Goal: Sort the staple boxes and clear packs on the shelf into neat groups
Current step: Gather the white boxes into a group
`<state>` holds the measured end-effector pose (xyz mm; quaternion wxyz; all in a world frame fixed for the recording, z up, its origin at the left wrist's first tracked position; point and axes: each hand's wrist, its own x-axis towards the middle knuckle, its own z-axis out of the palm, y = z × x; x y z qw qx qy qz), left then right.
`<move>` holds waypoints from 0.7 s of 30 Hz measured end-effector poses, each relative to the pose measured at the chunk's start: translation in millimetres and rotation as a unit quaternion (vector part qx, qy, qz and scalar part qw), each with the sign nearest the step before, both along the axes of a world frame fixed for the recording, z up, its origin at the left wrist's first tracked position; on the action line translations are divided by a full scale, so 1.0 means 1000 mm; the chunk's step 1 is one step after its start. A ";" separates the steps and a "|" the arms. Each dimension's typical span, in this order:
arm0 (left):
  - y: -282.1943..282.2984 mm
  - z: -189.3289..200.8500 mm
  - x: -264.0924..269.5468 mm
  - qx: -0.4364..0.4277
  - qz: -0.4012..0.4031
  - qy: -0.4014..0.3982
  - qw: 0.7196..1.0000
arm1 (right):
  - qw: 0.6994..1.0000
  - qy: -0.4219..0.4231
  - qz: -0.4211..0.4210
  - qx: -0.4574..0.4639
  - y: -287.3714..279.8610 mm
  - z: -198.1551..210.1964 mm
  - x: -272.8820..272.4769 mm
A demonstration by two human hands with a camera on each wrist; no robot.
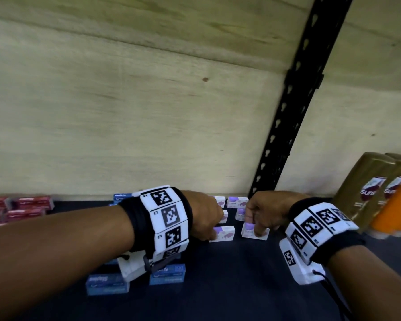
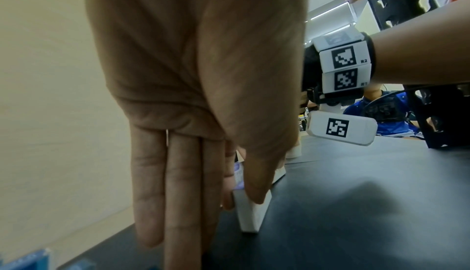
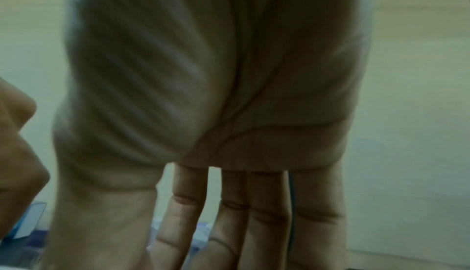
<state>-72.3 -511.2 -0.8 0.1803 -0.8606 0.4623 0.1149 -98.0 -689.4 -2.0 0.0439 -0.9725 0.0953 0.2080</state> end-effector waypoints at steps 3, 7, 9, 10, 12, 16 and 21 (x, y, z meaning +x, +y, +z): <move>0.002 0.002 0.001 0.000 0.011 0.009 1.000 | 1.000 -0.001 0.001 0.006 0.000 0.000 0.000; 0.012 0.010 0.008 -0.037 0.041 0.031 0.998 | 1.000 -0.013 -0.014 0.008 0.000 0.008 -0.001; 0.022 0.020 0.011 -0.065 0.053 0.041 0.996 | 1.000 -0.024 -0.016 0.012 0.003 0.016 -0.002; 0.029 0.026 0.012 -0.081 0.056 0.042 0.994 | 0.999 -0.033 -0.012 0.009 0.006 0.020 -0.002; 0.046 0.040 0.015 -0.105 0.067 0.038 0.992 | 0.998 -0.057 0.003 -0.002 0.016 0.029 -0.004; 0.095 0.061 0.018 -0.123 0.106 0.020 0.987 | 0.995 -0.091 0.040 0.004 0.055 0.047 -0.004; 0.172 0.076 0.014 -0.120 0.164 -0.016 0.979 | 0.988 -0.104 0.110 0.004 0.123 0.068 0.005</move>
